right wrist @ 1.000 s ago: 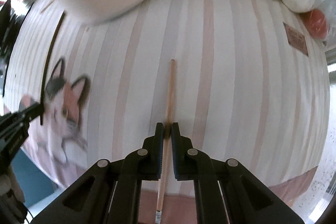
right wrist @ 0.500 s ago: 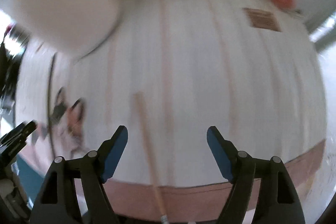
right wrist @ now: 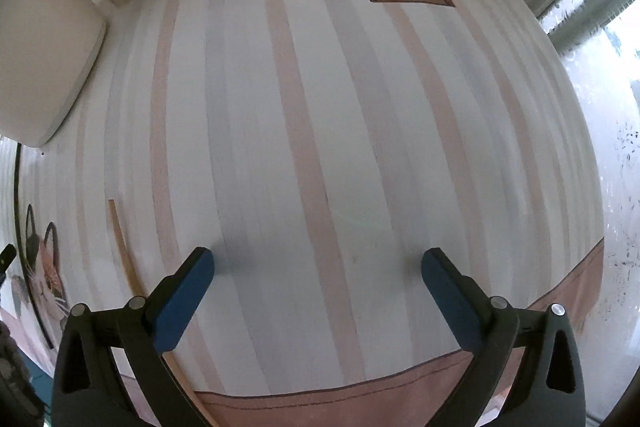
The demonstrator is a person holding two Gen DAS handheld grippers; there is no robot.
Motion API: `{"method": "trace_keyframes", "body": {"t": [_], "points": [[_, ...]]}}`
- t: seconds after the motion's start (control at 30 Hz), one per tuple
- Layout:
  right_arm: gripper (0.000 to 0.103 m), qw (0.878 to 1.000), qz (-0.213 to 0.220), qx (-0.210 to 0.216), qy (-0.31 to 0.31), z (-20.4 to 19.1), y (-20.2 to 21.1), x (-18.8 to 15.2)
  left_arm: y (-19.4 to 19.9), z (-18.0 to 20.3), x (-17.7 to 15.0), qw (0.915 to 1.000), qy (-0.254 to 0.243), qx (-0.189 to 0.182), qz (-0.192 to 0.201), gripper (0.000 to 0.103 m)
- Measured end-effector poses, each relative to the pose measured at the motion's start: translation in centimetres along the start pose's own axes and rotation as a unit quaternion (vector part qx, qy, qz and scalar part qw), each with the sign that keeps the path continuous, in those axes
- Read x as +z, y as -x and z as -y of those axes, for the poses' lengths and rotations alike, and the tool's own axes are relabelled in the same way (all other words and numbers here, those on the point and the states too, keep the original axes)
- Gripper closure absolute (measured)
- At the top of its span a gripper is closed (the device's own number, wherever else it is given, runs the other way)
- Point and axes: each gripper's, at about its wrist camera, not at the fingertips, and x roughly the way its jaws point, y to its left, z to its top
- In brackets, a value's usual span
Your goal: Organize utensils
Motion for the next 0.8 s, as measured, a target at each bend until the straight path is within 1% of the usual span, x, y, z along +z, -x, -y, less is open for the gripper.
{"method": "trace_keyframes", "body": {"t": [0.03,0.07,0.1,0.13,0.3,0.37,0.4,0.47,0.53,0.6,0.67,0.8], "points": [[0.0,1.0,0.0,0.0,0.001,0.3,0.1,0.0,-0.2,0.2,0.1,0.9999,-0.014,-0.002,-0.004,0.001],[0.0,1.0,-0.001,0.0,0.001,0.8,0.2,0.1,-0.5,0.5,0.4,0.9995,-0.028,-0.006,-0.014,0.0],[0.0,1.0,-0.002,0.001,-0.001,1.8,-0.1,0.7,-0.5,0.6,0.6,0.9993,-0.032,-0.008,-0.016,0.0],[0.0,1.0,-0.006,0.001,-0.003,1.9,-0.1,0.7,-0.6,0.7,0.8,0.9991,-0.037,-0.009,-0.019,0.0],[0.0,1.0,-0.023,0.001,-0.006,2.1,0.0,2.1,-0.8,0.9,1.2,0.9989,-0.042,-0.012,-0.018,0.0],[0.0,1.0,-0.022,0.001,-0.007,2.3,-0.2,2.6,-0.9,0.8,1.4,0.999,-0.04,-0.012,-0.017,0.0],[0.0,1.0,-0.02,0.001,-0.007,2.2,-0.3,3.4,-0.5,1.2,0.8,0.9991,-0.039,-0.012,-0.015,0.0],[0.0,1.0,-0.016,0.001,-0.007,2.1,-0.2,4.1,-0.4,1.3,0.7,0.9994,-0.033,-0.01,-0.006,0.0],[0.0,1.0,-0.009,0.001,-0.007,2.0,-0.4,4.0,0.1,1.5,0.2,0.9997,-0.023,-0.008,0.003,0.0],[0.0,1.0,0.008,0.0,-0.009,2.0,-0.1,3.4,0.3,1.8,0.0,0.9998,-0.019,-0.005,0.007,0.0],[0.0,1.0,0.023,0.0,-0.009,2.0,0.0,2.8,0.3,2.2,0.1,0.9994,-0.034,-0.009,-0.001,0.0],[0.0,1.0,0.021,0.0,-0.012,2.0,-0.1,2.7,0.2,2.5,0.6,0.9981,-0.057,-0.016,-0.016,0.0]]}}
